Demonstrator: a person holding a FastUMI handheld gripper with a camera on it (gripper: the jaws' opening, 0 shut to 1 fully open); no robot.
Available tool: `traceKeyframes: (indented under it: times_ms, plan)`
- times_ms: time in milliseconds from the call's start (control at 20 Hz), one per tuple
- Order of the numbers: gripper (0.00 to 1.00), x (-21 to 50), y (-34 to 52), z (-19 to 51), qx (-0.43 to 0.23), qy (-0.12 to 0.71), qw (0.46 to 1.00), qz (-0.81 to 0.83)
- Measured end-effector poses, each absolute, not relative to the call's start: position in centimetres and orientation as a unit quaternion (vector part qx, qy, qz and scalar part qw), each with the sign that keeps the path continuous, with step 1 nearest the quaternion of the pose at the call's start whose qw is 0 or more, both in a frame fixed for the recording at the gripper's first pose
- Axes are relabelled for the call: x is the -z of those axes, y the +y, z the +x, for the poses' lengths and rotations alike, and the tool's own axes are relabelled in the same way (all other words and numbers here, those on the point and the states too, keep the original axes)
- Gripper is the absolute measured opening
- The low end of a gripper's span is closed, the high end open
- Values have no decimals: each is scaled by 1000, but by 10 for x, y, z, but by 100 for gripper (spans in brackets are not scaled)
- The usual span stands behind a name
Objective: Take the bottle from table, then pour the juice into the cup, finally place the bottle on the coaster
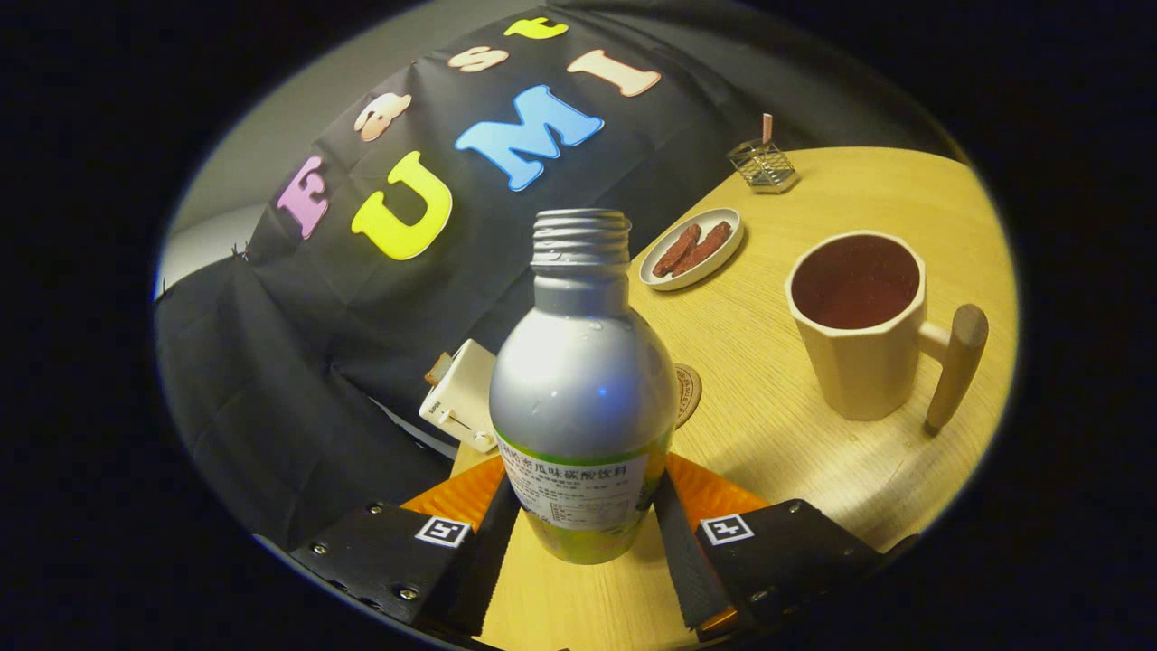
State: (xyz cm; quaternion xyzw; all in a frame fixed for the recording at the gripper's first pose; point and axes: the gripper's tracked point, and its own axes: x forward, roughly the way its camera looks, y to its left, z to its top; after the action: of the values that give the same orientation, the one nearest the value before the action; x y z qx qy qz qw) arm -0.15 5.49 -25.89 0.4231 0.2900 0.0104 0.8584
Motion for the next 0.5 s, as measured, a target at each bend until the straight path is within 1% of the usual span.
traceKeyframes:
  times_ms: [250, 500]
  plan:
    - [77, 267, 40, -2, 12, 288, 828, 481]
    - [77, 279, 35, -5, 15, 306, 797, 520]
